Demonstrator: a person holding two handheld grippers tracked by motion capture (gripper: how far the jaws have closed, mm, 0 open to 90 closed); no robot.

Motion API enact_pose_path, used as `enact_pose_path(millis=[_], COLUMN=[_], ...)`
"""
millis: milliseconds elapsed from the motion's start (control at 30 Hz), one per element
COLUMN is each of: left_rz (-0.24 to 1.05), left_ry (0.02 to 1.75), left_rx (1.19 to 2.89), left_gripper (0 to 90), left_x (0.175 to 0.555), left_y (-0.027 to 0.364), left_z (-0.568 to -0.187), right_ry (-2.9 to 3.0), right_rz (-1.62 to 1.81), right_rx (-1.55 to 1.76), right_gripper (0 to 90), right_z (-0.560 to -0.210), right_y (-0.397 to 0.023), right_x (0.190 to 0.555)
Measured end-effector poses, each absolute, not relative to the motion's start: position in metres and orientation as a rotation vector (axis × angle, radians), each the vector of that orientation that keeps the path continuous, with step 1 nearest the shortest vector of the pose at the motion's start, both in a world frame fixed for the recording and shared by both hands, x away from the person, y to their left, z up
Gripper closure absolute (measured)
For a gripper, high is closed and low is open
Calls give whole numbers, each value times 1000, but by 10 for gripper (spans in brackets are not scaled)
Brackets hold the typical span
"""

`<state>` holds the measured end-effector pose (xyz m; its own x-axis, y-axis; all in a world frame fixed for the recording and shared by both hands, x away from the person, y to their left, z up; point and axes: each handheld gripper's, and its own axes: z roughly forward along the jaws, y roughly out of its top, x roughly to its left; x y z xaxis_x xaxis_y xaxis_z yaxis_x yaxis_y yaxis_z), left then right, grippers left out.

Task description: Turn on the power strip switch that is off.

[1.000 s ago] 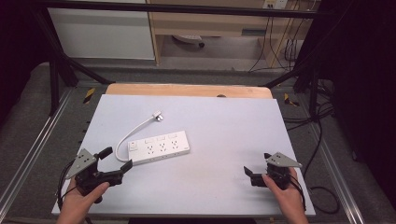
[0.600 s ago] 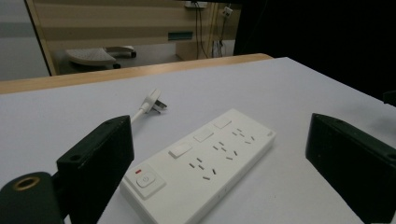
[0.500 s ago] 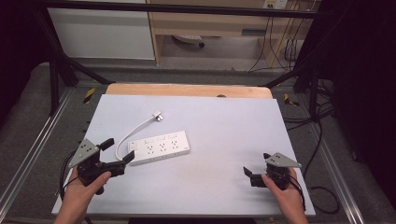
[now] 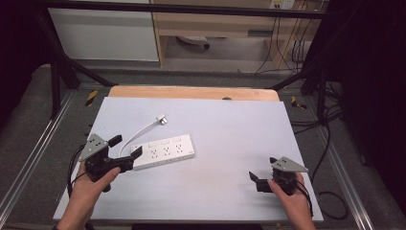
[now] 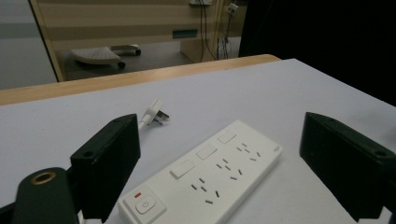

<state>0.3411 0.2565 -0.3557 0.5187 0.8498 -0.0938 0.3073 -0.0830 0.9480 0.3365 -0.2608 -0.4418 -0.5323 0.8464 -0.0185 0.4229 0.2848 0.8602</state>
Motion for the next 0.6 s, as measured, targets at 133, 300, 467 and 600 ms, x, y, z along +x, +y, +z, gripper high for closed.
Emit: enact_pose_path(millis=[133,300,467,600], left_rz=[614,614,620,622], left_ry=[1011,1013,1021,1026], left_rx=[1643,1646,1648,1655], left_gripper=[132,171,147,145], left_x=[346,351,357,362], left_y=[256,254,250,248], left_z=[-354,-352,-352,-352], right_ry=[2082,2080,2079,2077], right_rz=[1168,1166,1168,1169], right_rx=[1131,1136,1135,1137], right_gripper=[42,42,42,42], right_z=[-442,-442,-442,-442], right_y=[-261,-261,-261,-261], right_x=[336,337,336,336])
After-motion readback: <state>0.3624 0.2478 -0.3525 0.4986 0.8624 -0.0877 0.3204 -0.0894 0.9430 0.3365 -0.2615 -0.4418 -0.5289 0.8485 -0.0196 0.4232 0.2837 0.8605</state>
